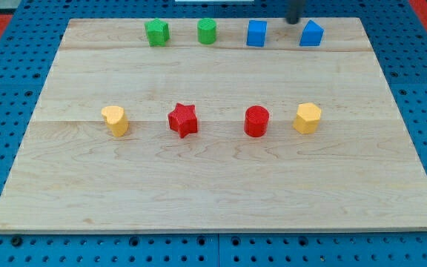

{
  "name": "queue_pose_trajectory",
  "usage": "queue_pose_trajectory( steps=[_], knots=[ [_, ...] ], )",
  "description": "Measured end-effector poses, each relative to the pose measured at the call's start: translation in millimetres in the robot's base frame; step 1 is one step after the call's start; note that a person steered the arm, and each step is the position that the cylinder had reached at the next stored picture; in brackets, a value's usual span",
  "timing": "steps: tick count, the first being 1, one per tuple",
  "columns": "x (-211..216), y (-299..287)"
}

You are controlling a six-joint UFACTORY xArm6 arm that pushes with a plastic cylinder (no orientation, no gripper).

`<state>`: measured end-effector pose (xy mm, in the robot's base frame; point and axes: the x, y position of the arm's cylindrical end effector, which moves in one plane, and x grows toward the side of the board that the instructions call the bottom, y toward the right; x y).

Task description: Slightly push the green circle downwards of the board

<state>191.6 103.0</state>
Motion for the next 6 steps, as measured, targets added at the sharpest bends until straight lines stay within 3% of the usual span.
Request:
queue_pose_trajectory(
  steps=[1, 3, 6],
  knots=[
    [1, -84],
    [27, -133],
    [47, -114]
  ],
)
